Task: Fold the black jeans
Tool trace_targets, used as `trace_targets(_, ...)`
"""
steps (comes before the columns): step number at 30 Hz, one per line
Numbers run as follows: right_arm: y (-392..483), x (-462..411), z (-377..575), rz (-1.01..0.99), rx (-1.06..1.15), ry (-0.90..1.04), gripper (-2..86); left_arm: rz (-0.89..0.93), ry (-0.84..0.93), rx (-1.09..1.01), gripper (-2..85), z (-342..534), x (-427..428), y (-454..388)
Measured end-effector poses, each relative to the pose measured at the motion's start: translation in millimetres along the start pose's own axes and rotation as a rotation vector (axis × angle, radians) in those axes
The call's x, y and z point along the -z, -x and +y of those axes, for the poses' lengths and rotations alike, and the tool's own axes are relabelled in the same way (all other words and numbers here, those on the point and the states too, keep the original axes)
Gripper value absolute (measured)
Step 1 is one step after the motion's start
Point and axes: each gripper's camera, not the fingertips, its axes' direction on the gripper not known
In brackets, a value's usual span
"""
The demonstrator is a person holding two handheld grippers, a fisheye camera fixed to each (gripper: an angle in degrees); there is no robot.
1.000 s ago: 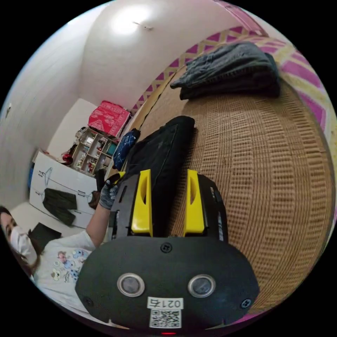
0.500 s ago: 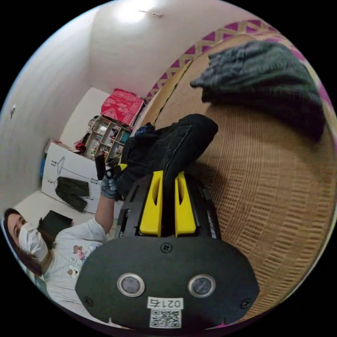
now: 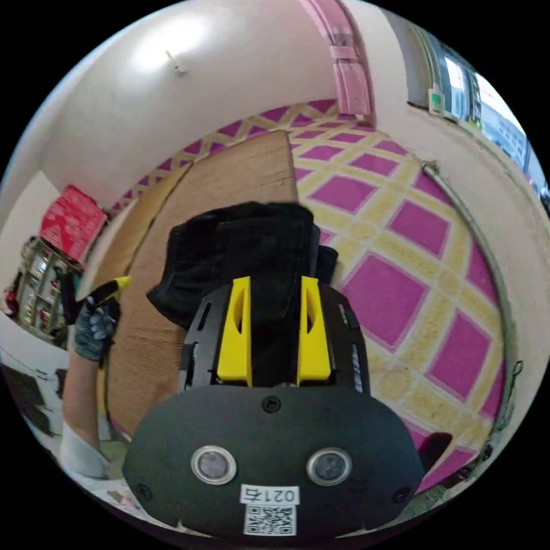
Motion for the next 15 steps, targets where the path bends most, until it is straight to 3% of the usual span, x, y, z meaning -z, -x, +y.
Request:
trace_targets(3, 47.4, -17.0, 23.6, 0.06, 0.183, -0.042, 11.7, -0.043, -0.041, -0.102, 2.3, 45.1, 21.8, -1.4)
trace_targets(8, 170.2, -47.4, 91.7, -0.082, 0.539, -0.043, 11.3, -0.244, -0.096, -0.251, -0.1, 133.5, 77.8, -28.6)
trace_targets(15, 368.5, -111.6, 192.0, -0.219, 0.893, -0.015, 11.4, -0.456, -0.108, -0.179, -0.9, 230.1, 151.3, -44.0)
